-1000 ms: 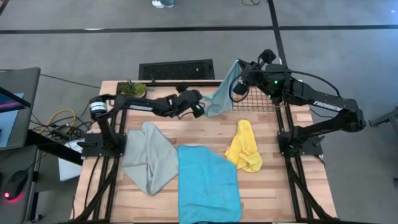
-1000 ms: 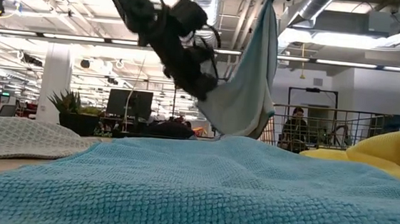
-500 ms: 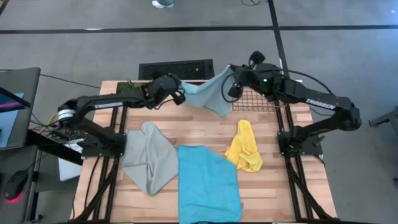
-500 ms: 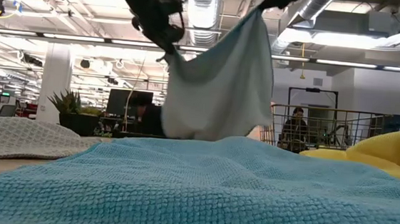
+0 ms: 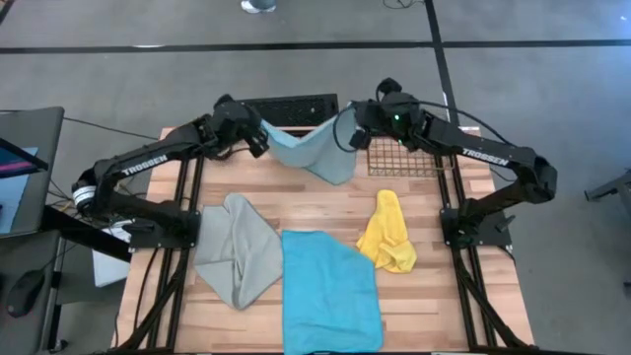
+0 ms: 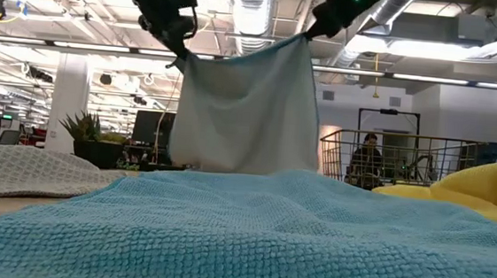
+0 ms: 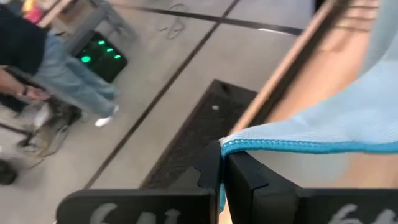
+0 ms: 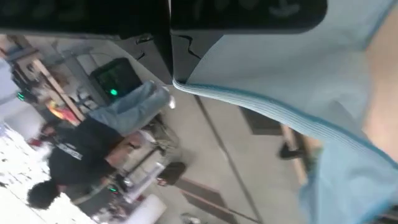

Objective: Fold microfiber towels
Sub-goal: Fold the light blue microfiber cloth

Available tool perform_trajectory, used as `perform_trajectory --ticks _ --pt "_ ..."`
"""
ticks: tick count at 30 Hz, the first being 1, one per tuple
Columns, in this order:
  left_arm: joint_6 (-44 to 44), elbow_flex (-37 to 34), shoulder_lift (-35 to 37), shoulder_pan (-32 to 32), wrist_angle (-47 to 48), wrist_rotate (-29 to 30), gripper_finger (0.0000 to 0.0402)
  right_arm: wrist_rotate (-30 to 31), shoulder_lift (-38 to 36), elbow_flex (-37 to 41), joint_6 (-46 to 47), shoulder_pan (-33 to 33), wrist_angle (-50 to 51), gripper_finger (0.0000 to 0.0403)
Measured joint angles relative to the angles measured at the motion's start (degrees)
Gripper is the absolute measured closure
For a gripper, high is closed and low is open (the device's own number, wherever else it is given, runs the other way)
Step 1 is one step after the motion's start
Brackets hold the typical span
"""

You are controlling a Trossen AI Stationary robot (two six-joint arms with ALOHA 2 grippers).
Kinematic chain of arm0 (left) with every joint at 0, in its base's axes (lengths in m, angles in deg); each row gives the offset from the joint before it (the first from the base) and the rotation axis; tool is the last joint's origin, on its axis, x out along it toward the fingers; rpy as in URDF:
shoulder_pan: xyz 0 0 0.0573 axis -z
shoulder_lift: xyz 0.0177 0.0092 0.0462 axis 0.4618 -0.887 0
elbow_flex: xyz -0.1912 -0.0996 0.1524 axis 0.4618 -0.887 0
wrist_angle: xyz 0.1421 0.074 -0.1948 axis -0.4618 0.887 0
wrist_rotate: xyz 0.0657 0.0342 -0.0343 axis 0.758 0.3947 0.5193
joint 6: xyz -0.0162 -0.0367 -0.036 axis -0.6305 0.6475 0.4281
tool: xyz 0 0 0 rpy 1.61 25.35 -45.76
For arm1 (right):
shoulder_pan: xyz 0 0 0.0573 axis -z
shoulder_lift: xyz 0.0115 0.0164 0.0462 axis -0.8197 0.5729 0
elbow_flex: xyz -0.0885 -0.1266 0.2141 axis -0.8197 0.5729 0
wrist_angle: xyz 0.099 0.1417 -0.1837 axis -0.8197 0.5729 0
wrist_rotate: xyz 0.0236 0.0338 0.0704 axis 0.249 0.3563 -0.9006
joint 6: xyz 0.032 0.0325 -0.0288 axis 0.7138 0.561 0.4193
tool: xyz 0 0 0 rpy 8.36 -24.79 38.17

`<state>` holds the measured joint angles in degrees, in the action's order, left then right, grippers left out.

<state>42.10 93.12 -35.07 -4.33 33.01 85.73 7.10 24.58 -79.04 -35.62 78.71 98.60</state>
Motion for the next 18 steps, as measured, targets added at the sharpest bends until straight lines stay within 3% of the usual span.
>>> perform_trajectory --ticks 9,18 --pt "-10.1 0.1 -0.6 -5.3 -16.8 1.0 0.0401 0.2 3.0 -0.3 -4.8 5.0 -11.1 0.0401" --pt "-7.3 5.0 -0.4 -2.4 -4.9 1.4 0.0401 0.0 3.0 -2.9 -4.4 3.9 -4.0 0.0401"
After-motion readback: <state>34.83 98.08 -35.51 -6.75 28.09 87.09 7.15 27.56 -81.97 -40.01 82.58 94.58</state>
